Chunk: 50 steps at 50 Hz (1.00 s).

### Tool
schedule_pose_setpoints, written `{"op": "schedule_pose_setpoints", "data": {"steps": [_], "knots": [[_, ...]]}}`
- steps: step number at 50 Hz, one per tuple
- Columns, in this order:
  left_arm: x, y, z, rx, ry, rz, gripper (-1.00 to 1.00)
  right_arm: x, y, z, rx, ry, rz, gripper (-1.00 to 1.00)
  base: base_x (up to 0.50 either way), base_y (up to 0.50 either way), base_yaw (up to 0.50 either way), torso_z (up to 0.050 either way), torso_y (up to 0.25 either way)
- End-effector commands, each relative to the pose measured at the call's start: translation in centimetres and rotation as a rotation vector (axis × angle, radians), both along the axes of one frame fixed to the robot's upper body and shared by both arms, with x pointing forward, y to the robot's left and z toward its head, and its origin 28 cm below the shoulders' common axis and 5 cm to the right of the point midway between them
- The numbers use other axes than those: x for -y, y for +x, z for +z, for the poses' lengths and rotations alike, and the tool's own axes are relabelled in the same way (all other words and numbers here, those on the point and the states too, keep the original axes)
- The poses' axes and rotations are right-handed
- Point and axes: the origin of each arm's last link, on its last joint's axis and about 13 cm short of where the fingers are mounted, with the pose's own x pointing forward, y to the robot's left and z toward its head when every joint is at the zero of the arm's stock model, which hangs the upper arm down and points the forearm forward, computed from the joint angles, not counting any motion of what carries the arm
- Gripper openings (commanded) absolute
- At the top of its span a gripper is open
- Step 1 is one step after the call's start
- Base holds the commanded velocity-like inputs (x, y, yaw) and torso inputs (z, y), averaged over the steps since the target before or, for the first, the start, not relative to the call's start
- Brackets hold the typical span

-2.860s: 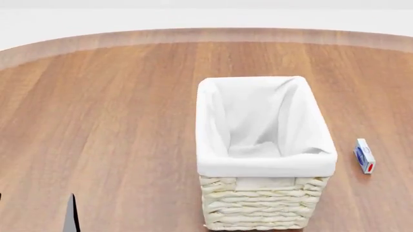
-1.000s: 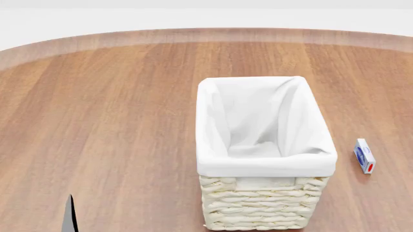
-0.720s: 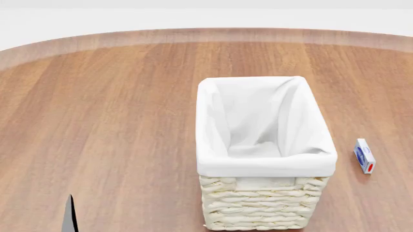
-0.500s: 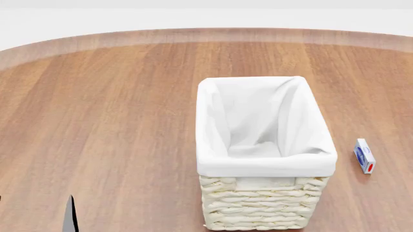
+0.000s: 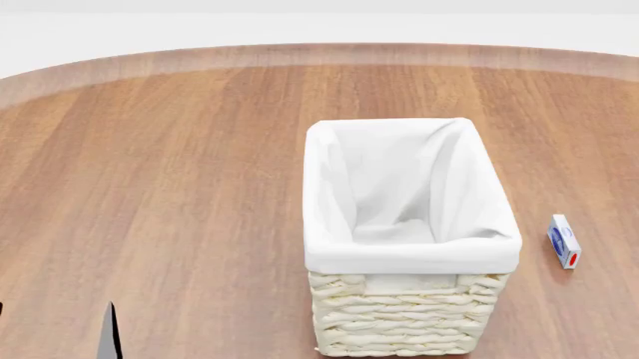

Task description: Pick up the alphabet soup and put it in the basket.

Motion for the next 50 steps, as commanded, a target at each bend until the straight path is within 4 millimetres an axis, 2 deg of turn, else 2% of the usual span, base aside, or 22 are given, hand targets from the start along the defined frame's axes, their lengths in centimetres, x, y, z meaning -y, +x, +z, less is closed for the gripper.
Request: {"op": "schedule_pose_setpoints", "data": {"steps": [1, 11, 13, 18, 20, 21, 26, 40, 41, 50], "knots": [[0.0, 0.0, 0.0, -0.001, -0.001, -0.002, 1.0, -0.2, 0.9, 1.9, 0.029, -0.027, 0.024, -1.0, 0.0, 0.0, 0.0, 0.0, 0.0], [-0.1, 0.0, 0.0, -0.001, -0.003, 0.0, 1.0, -0.2, 2.6, 7.4, 0.109, -0.057, 0.057, -1.0, 0.0, 0.0, 0.0, 0.0, 0.0], [-0.1, 0.0, 0.1, 0.0, -0.006, -0.001, 1.0, -0.2, 2.8, 9.7, 0.172, -0.06, 0.073, -1.0, 0.0, 0.0, 0.0, 0.0, 0.005], [0.0, 0.0, 0.0, -0.002, -0.005, -0.002, 1.0, -0.4, 3.6, 13.8, 0.237, -0.107, 0.104, -1.0, 0.0, 0.0, 0.0, 0.0, 0.0], [0.0, 0.0, 0.0, -0.003, -0.005, -0.002, 1.0, -0.5, 3.8, 14.0, 0.223, -0.123, 0.105, -1.0, 0.0, 0.0, 0.0, 0.0, 0.0], [0.0, 0.0, 0.1, -0.003, -0.006, -0.003, 1.0, -0.7, 4.1, 15.1, 0.237, -0.13, 0.128, -1.0, 0.0, 0.0, 0.0, 0.0, 0.0], [0.0, 0.1, 0.0, -0.007, -0.007, -0.005, 1.0, -1.3, 4.9, 17.7, 0.268, -0.15, 0.155, -1.0, 0.0, 0.0, 0.0, 0.0, 0.0], [0.1, 0.0, 0.1, -0.006, -0.008, -0.005, 1.0, -2.0, 6.4, 23.3, 0.344, -0.176, 0.175, -1.0, 0.0, 0.0, 0.0, 0.0, 0.001], [0.1, 0.0, 0.1, -0.007, -0.009, -0.005, 1.0, -2.3, 6.7, 24.2, 0.362, -0.185, 0.191, -1.0, 0.0, 0.0, 0.0, 0.0, 0.0], [0.1, 0.0, 0.1, -0.008, -0.008, -0.003, 1.0, -3.6, 9.2, 27.9, 0.437, -0.243, 0.285, -1.0, 0.0, 0.0, 0.0, 0.0, 0.0]]}}
